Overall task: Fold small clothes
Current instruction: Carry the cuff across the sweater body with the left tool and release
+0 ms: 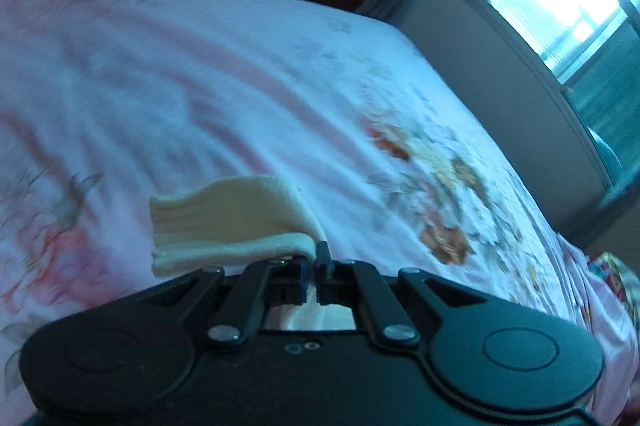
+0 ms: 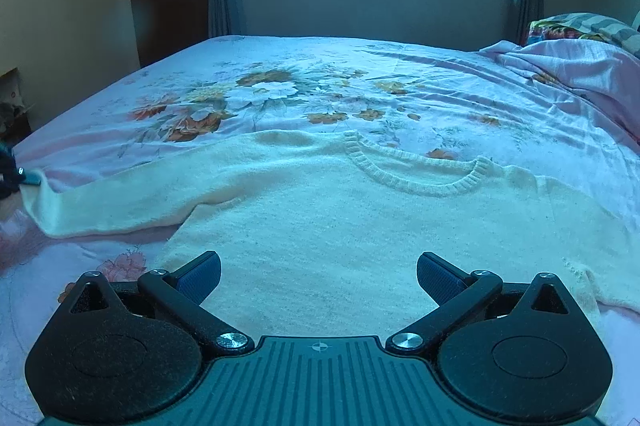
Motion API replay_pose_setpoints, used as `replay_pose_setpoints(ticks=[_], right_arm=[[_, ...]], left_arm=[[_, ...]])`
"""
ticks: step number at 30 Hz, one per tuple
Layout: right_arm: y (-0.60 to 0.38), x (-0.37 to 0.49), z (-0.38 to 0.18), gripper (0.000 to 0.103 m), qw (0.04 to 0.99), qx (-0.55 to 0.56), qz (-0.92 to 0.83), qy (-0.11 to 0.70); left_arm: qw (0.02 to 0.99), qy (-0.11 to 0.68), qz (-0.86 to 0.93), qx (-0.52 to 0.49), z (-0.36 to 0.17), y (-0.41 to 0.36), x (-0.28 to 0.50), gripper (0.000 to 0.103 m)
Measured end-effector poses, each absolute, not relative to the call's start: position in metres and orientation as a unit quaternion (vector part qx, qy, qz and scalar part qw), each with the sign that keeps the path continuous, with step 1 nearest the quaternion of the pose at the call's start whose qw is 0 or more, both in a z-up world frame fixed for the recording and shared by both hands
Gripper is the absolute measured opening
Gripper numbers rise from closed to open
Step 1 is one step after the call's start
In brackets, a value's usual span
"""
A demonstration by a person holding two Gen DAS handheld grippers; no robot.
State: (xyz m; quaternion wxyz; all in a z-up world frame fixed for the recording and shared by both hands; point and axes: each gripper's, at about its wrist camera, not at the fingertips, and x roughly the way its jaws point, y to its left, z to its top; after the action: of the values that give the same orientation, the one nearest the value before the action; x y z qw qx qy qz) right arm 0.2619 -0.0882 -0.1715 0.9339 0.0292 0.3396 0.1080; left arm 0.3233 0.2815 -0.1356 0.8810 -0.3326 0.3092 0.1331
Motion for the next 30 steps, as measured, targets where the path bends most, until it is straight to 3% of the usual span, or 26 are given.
replay_pose_setpoints(ticks=[7,10,14,17,20,26,30], right_arm=[[-0.124,0.253,-0.171,0.103,0.933,0.053,0.08,0.346],[-0.148,0.245,-0.173,0.103,0.933,0.055,0.06,0.351],[-0.182,0.231,-0.179,0.103,0.929,0.062,0.036,0.363],[-0.202,0.225,-0.185,0.103,0.923,0.076,0.025,0.375],[-0.21,0.224,-0.186,0.103,0.921,0.093,0.031,0.378],[-0.189,0.246,-0.179,0.103,0.91,0.143,0.073,0.381],[-0.149,0.256,-0.173,0.103,0.917,0.091,0.097,0.375]], left_arm=[[0.92,0.321,-0.132,-0.181,-0.069,0.1,0.371,0.002],[0.892,0.362,-0.236,-0.13,-0.083,0.018,0.362,0.002],[0.832,0.459,-0.297,-0.097,-0.144,-0.046,0.337,0.002],[0.815,0.502,-0.272,-0.097,-0.174,-0.038,0.327,0.008],[0.839,0.463,-0.269,-0.099,-0.151,-0.016,0.309,0.022],[0.884,0.42,-0.177,-0.108,-0.122,0.044,0.31,0.024],[0.893,0.421,-0.119,-0.104,-0.131,0.071,0.316,0.023]])
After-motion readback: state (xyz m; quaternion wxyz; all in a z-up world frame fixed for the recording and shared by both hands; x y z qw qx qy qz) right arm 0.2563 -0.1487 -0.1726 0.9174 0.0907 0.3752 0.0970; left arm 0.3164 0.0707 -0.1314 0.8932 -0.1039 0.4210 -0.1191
